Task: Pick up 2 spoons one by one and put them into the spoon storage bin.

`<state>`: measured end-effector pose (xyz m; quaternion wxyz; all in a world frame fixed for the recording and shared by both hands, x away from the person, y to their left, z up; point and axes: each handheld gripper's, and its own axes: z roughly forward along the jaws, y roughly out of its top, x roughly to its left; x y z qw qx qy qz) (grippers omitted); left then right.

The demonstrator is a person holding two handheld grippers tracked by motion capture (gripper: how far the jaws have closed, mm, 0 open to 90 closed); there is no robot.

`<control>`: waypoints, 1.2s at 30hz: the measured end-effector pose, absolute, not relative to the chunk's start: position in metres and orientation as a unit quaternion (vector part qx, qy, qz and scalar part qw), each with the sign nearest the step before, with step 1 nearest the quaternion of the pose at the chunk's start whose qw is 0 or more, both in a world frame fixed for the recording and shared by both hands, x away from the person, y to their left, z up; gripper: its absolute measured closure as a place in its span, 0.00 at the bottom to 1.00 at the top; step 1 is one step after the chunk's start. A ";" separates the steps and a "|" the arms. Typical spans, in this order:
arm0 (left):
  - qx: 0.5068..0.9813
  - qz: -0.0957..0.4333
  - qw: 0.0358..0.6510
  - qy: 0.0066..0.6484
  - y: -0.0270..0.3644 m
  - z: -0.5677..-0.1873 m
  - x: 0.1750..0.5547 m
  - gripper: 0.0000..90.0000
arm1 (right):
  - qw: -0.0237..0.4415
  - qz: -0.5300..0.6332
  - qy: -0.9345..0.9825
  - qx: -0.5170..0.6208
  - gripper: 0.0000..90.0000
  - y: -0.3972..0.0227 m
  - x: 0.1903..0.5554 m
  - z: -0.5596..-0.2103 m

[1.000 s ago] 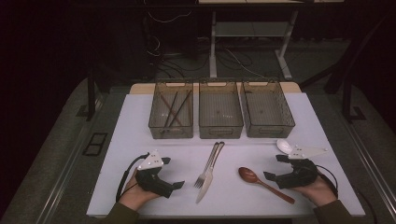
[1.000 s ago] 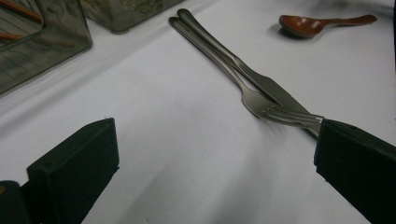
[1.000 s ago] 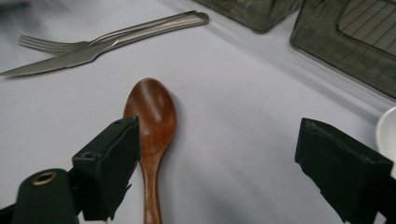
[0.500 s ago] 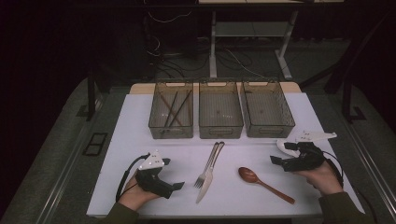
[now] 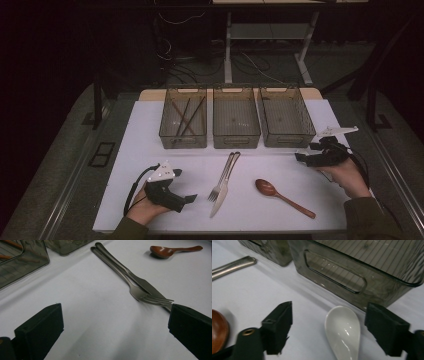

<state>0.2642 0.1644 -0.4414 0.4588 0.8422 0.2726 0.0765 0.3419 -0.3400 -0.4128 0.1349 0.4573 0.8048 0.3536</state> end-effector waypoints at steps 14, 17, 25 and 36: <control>0.844 0.071 0.460 0.267 0.162 -0.441 0.263 0.00 | 0.122 0.335 0.802 0.479 0.59 -0.361 0.351 -0.435; 0.844 0.070 0.460 0.266 0.161 -0.442 0.263 0.00 | 0.118 0.340 0.800 0.481 0.59 -0.363 0.351 -0.437; 0.844 0.069 0.461 0.265 0.161 -0.441 0.263 0.00 | 0.111 0.337 0.805 0.476 0.59 -0.360 0.351 -0.440; 0.846 0.072 0.459 0.260 0.161 -0.441 0.262 0.00 | 0.119 0.302 0.840 0.435 0.64 -0.344 0.347 -0.444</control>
